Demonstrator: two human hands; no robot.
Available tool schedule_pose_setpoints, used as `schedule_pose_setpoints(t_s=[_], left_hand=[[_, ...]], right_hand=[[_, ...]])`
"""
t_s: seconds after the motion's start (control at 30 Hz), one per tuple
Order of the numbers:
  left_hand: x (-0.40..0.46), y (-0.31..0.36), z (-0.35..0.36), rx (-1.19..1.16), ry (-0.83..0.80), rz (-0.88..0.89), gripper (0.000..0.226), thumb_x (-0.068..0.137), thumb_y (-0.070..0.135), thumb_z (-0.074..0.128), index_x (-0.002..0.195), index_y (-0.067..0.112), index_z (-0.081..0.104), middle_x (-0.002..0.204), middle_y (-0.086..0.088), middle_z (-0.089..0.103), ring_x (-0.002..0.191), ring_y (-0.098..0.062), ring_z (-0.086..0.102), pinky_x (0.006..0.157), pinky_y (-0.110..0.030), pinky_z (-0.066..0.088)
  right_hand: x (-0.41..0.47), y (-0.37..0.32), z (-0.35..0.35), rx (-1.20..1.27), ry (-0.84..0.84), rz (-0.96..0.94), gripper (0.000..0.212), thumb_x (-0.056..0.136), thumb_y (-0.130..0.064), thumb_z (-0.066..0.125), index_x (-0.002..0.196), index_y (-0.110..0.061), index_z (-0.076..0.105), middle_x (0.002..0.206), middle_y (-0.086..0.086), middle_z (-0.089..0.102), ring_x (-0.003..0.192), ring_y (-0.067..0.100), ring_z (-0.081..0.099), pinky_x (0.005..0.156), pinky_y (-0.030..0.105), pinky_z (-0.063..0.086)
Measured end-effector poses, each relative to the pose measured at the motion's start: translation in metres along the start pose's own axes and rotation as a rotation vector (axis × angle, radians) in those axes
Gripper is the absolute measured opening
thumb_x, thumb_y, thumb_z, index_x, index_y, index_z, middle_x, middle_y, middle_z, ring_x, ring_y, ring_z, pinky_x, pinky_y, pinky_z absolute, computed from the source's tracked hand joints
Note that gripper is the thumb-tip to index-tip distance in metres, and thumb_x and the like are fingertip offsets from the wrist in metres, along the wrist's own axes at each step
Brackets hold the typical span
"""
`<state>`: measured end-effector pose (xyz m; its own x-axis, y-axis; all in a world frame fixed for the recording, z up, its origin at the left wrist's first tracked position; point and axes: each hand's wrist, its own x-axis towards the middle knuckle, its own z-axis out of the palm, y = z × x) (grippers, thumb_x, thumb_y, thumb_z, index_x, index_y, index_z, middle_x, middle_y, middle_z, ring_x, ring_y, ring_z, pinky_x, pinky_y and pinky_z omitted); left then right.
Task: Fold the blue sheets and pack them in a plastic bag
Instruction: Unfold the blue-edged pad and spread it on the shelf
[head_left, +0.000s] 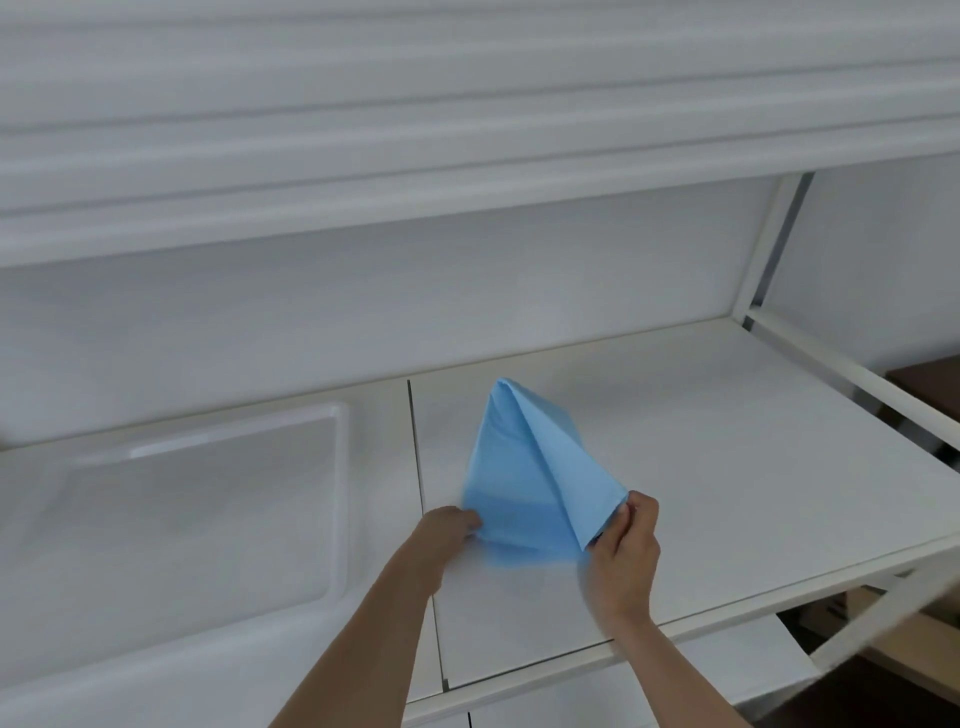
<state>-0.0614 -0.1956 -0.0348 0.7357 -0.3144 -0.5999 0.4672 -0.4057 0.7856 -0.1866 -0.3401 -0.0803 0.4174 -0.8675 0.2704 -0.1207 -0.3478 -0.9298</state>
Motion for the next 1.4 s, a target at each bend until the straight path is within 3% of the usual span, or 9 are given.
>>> schedule_pose_setpoints(t_s=[0.17,0.43,0.63,0.77,0.9,1.03,1.2,1.3,1.4], left_hand=[[-0.012,0.001,-0.018,-0.402,-0.042,0.012,0.011,0.082,0.016,0.059,0.09,0.009,0.058,0.086,-0.007,0.058,0.077,-0.024,0.053,0.072,-0.032,0.04],[-0.031,0.035,-0.019,-0.613,-0.222,0.252,0.004,0.087,0.01,0.053,0.088,0.013,0.056,0.085,-0.005,0.057,0.079,-0.02,0.055,0.086,-0.036,0.044],[-0.043,0.06,0.012,-0.365,-0.329,0.458,0.023,0.086,0.031,0.061,0.106,0.019,0.064,0.114,0.003,0.064,0.103,-0.017,0.059,0.093,-0.034,0.044],[-0.035,0.036,0.03,-0.001,-0.137,0.508,0.034,0.087,0.026,0.067,0.119,0.034,0.057,0.123,0.008,0.053,0.105,-0.007,0.053,0.083,-0.018,0.042],[-0.011,-0.006,0.026,0.55,0.009,0.562,0.063,0.076,0.049,0.072,0.129,0.05,0.037,0.146,0.005,0.017,0.137,-0.017,0.027,0.112,-0.032,0.029],[0.001,-0.034,0.007,0.76,-0.05,0.491,0.078,0.076,0.056,0.069,0.142,0.04,0.032,0.157,0.0,0.005,0.145,-0.019,0.013,0.117,-0.031,0.017],[0.006,-0.044,-0.011,0.892,-0.101,0.475,0.13,0.029,0.099,0.042,0.144,0.041,0.028,0.158,0.012,0.005,0.145,-0.023,0.015,0.119,-0.037,0.014],[0.006,-0.04,-0.012,0.879,-0.124,0.469,0.123,0.037,0.093,0.053,0.144,0.039,0.028,0.159,0.012,0.004,0.144,-0.022,0.014,0.118,-0.036,0.013],[0.009,-0.039,-0.009,0.848,-0.051,0.502,0.082,0.072,0.052,0.073,0.142,0.033,0.035,0.159,0.003,0.005,0.144,-0.022,0.016,0.116,-0.031,0.015]], right_hand=[[0.003,-0.004,-0.005,0.068,0.036,0.088,0.008,0.101,-0.013,0.033,0.104,-0.014,0.04,0.076,0.006,0.058,0.064,0.022,0.056,0.053,0.035,0.042],[0.004,-0.005,-0.008,0.155,0.029,0.136,0.015,0.1,-0.007,0.034,0.104,-0.019,0.041,0.076,0.008,0.062,0.065,0.019,0.065,0.055,0.026,0.045],[0.011,0.004,-0.011,0.368,0.103,0.319,0.007,0.102,-0.011,0.037,0.1,-0.014,0.043,0.081,0.012,0.058,0.052,0.009,0.064,0.056,0.03,0.05],[0.017,0.003,-0.012,0.407,0.196,0.356,0.006,0.102,-0.01,0.036,0.097,-0.008,0.039,0.079,0.009,0.051,0.06,0.02,0.056,0.048,0.022,0.049],[0.024,0.009,-0.011,0.347,0.172,0.368,0.019,0.097,-0.005,0.039,0.087,-0.021,0.037,0.08,0.01,0.049,0.067,0.025,0.051,0.059,0.034,0.048],[0.036,0.009,-0.026,0.169,0.129,0.275,0.03,0.096,-0.007,0.044,0.124,-0.009,0.033,0.083,0.009,0.055,0.075,0.029,0.056,0.064,0.033,0.044],[0.061,0.028,-0.045,-0.084,0.007,0.111,0.045,0.086,-0.005,0.052,0.131,-0.011,0.05,0.091,0.005,0.062,0.081,0.021,0.057,0.08,0.033,0.046],[0.068,0.04,-0.047,-0.212,-0.03,0.017,0.033,0.081,0.012,0.052,0.108,0.002,0.067,0.091,0.008,0.059,0.086,0.03,0.059,0.082,0.028,0.044],[0.061,0.043,-0.045,-0.235,-0.039,0.029,0.032,0.083,0.013,0.052,0.108,0.001,0.068,0.088,0.007,0.058,0.082,0.027,0.056,0.078,0.025,0.038]])
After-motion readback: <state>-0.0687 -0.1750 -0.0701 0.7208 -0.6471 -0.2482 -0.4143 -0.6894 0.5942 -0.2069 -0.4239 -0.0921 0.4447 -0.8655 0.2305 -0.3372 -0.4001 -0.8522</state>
